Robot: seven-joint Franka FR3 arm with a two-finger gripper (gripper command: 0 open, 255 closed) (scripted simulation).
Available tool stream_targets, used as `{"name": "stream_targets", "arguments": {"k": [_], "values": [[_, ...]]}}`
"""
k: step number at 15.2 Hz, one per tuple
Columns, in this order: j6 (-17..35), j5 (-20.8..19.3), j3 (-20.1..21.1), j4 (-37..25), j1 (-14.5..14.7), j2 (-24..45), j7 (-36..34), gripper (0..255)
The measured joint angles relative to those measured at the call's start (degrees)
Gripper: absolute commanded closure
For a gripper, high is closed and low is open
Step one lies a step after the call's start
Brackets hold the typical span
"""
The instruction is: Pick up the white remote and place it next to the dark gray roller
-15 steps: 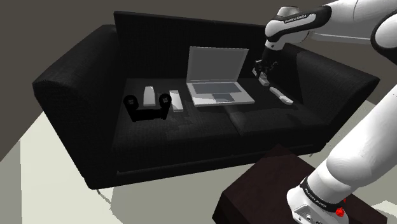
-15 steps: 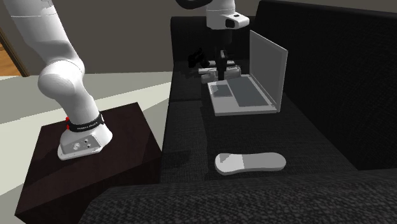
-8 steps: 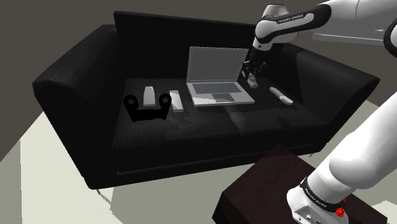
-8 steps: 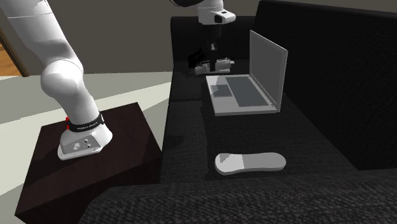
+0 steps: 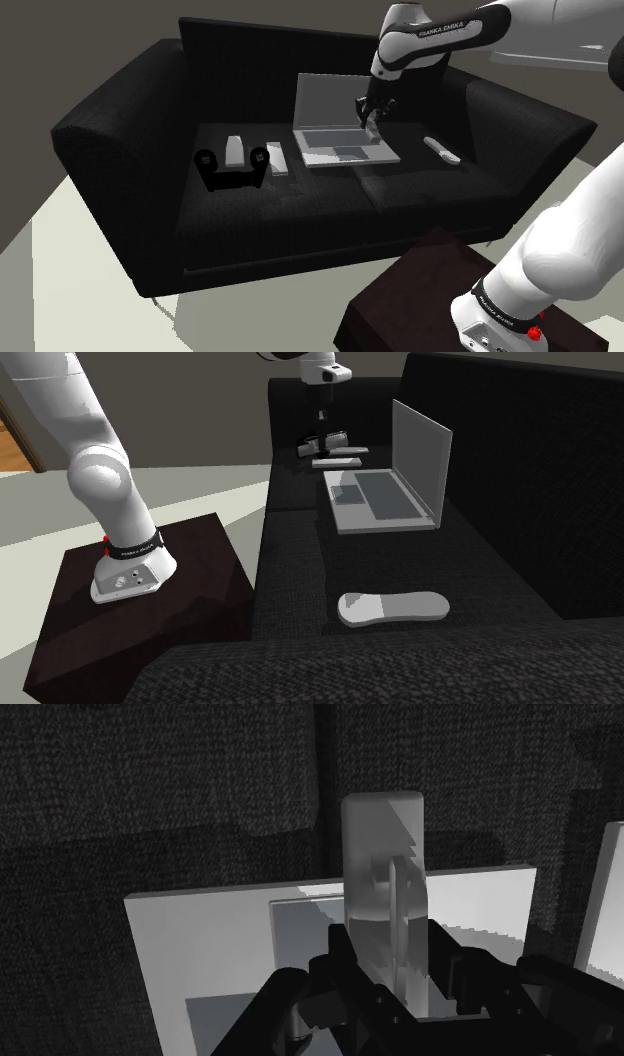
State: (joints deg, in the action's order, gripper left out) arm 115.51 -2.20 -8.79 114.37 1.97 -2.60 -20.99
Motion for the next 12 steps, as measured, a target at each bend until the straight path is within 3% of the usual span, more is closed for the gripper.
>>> {"name": "stream_targets", "arguments": {"k": [12], "values": [[-2.0,-0.51,7.83,-7.95,7.76,6.54,-15.75,255]]}}
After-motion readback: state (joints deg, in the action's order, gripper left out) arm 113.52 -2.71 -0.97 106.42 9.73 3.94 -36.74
